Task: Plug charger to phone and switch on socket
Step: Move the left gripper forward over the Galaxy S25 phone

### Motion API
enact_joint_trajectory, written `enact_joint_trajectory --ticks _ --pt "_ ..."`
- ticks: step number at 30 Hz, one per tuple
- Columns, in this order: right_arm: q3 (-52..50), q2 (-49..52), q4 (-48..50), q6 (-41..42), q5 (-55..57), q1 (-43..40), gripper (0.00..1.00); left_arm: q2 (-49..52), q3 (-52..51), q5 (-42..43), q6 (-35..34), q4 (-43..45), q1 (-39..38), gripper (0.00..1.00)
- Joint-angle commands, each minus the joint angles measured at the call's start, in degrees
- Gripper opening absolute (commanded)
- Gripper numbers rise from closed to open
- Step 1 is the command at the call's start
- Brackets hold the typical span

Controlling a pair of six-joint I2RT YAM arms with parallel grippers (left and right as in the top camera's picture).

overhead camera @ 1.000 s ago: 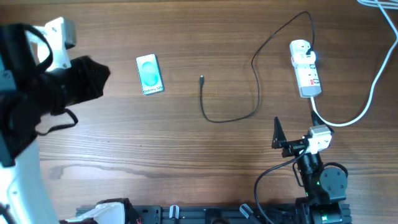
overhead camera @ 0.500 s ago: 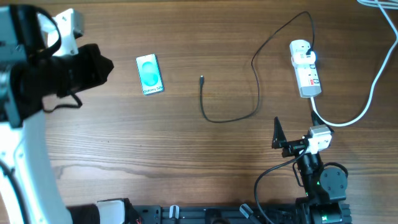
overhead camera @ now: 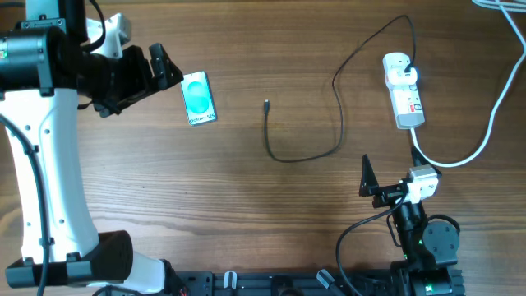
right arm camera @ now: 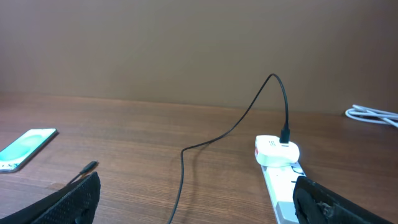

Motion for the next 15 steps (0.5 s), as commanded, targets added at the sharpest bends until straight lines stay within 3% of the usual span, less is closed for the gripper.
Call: enact_joint_trajectory --ticks 1,3,4,5,7,15 --pt "-0.1 -0.5 0.2 -0.1 0.3 0.3 1.00 0.5 0.9 3.3 0.3 0.9 -0.2 0.96" --pt "-0.1 -0.5 0.2 -0.1 0.3 0.3 1.00 0.5 0.9 3.3 0.3 0.9 -0.2 0.54" --pt "-0.1 -0.5 0.2 -0.1 0.3 0.3 1.00 0.5 0.9 3.3 0.3 0.9 -0.2 0.41" --pt "-0.1 -0.5 0.2 -0.1 0.3 0.3 1.00 0.5 0.9 3.3 0.2 0.9 -0.2 0.18" --pt "-0.1 -0.5 0.2 -0.2 0.3 0.3 1.00 0.5 0.9 3.2 -0.3 0.9 -0.2 0.04" --pt "-0.1 -0.5 0.2 -0.1 0.3 0.3 1.00 1.5 0.9 2.9 -2.4 0.5 -0.2 0.04"
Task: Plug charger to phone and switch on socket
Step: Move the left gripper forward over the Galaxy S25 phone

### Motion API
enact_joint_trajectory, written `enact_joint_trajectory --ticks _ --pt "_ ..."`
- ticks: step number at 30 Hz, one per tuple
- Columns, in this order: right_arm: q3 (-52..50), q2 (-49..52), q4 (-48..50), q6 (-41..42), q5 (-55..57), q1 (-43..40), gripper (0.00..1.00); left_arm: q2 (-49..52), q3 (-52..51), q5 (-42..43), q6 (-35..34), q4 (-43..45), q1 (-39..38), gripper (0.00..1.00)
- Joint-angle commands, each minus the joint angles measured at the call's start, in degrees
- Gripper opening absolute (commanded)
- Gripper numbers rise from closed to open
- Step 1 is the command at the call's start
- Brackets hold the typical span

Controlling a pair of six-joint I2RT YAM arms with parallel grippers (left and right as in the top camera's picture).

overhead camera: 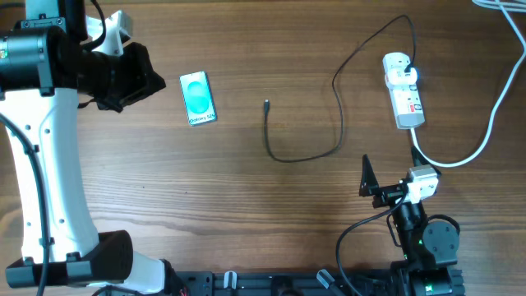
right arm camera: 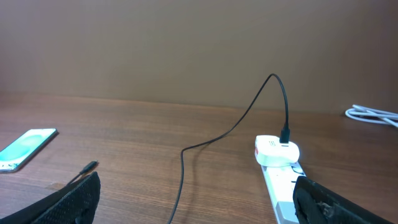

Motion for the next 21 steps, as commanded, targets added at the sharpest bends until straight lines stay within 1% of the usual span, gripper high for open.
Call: enact_joint_trajectory --ticks 1,2,4,6,7,8,10,11,13,16,21 --pt "-0.1 -0.5 0.2 -0.1 0.3 0.3 1.00 1.7 0.9 0.1 -0.8 -0.6 -0.2 0.04" --pt "-0.1 -0.5 0.2 -0.1 0.3 0.3 1.00 1.9 0.9 -0.4 -0.8 -0.8 -0.2 0.04" --pt "-0.1 -0.5 0.2 -0.2 0.3 0.3 1.00 2.4 0.9 -1.3 -0.8 -1.2 -0.2 0.17" --pt "-0.1 -0.5 0.2 -0.1 0.3 0.3 1.00 2.8 0.8 -1.3 -0.8 -1.4 -0.2 0.25" --pt "-0.1 -0.5 0.2 -0.1 0.3 0.3 1.00 2.9 0.8 -1.3 -0.8 -1.4 -0.2 0.35" --pt "-0.1 -0.5 0.2 -0.2 0.3 0.3 1.00 3.1 0.8 -1.3 -0.8 -1.4 -0.2 0.51" --pt "-0.1 -0.5 0.2 -0.1 0.3 0.3 0.99 3.3 0.8 -1.3 -0.8 -1.3 -0.2 0.86" --pt "-0.1 -0.5 0.2 -0.1 0.3 0.3 1.00 3.5 0.8 -1.3 -0.8 -1.3 -0.2 1.00" --pt "-0.1 -0.5 0.2 -0.1 0.3 0.3 1.00 3.9 0.8 -2.0 -0.8 -1.2 -0.2 1.00" --pt "-0.1 -0.5 0.2 -0.1 0.3 0.3 1.00 4.2 0.8 -5.2 -0.8 -1.0 -0.2 1.00" --pt "-0.1 -0.5 0.1 -0.1 0.3 0.3 1.00 4.2 0.0 -6.9 -1.4 0.7 -0.2 1.00"
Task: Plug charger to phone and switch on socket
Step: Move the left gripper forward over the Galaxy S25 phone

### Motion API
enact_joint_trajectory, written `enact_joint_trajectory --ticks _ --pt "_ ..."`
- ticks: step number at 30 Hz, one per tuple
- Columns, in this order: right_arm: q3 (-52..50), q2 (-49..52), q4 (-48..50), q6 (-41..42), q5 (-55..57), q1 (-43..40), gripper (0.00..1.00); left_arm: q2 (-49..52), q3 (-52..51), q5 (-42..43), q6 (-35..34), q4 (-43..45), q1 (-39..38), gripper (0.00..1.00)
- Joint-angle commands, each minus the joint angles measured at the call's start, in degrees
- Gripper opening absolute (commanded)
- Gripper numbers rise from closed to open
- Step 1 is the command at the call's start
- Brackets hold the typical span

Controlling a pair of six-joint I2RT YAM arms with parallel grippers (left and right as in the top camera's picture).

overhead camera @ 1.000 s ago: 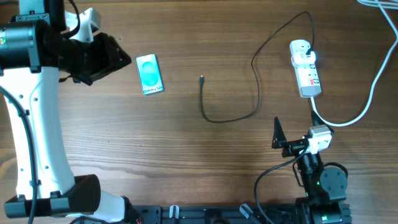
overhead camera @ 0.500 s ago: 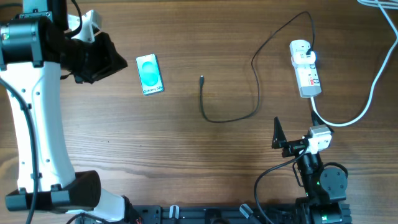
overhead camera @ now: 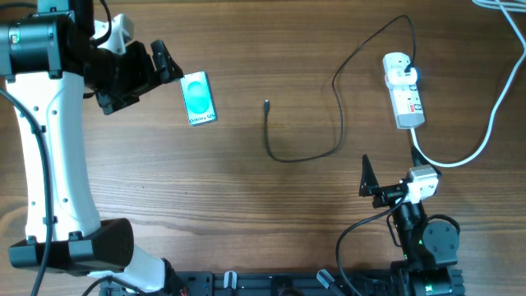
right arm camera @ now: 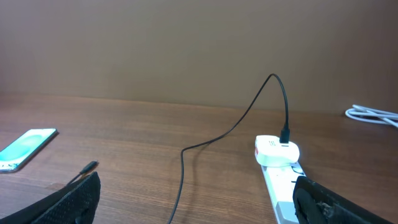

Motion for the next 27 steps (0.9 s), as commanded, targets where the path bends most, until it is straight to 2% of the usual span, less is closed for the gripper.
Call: enact_joint_trajectory --ticks 1,5,27 --pt "-0.1 -0.5 0.1 -0.1 0.3 0.3 1.00 0.7 -0.4 -4.3 -2.0 1.4 -0.2 1.00" --pt "-0.1 -0.5 0.1 -0.1 0.3 0.3 1.00 0.7 -3.1 -7.6 -5.8 3.2 -0.2 1.00" --pt "-0.1 -0.5 0.1 -0.1 0.3 0.3 1.00 0.7 -22.8 -7.6 -5.7 26.7 -0.2 0.99"
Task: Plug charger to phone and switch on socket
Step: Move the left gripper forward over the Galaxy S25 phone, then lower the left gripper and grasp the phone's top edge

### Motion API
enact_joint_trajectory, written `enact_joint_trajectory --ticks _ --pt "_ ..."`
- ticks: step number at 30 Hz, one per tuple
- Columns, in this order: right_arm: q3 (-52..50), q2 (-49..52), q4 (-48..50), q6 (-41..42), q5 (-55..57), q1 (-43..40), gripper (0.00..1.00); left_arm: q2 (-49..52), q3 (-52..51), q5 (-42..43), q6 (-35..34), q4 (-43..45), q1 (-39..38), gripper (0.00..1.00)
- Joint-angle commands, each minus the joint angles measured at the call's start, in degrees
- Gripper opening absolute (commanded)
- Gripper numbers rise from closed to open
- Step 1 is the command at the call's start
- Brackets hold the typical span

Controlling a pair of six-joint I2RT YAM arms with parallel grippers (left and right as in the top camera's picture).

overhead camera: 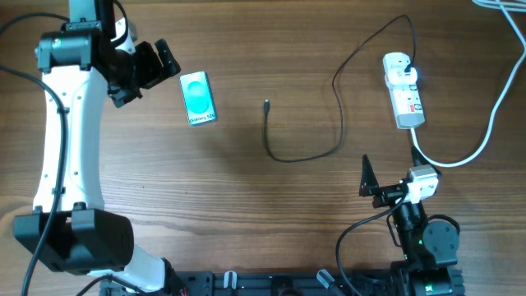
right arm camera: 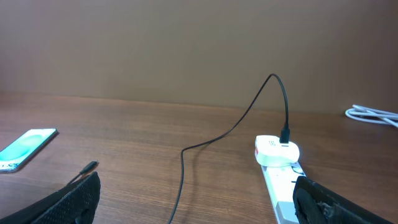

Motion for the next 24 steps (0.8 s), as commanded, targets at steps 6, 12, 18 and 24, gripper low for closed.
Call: enact_joint_trajectory --ticks 6,12,18,24 --pt "-0.1 -0.5 0.1 -0.1 0.4 0.3 1.00 0.5 -7.2 -0.4 -0.3 6.3 -0.2 1.00" --pt "-0.1 -0.5 0.1 -0.1 0.4 0.3 1.00 0.5 -10.3 -0.4 -0.3 10.0 -0.2 1.00" --pt "-0.1 -0.5 0.1 -0.1 0.4 0.3 1.00 0.8 -12.0 -0.4 -0.3 11.8 -0.2 1.00" --pt "-0.1 -0.5 0.1 -0.1 0.4 0.3 1.00 1.5 -12.4 -0.4 -0.3 12.1 -0.2 1.00"
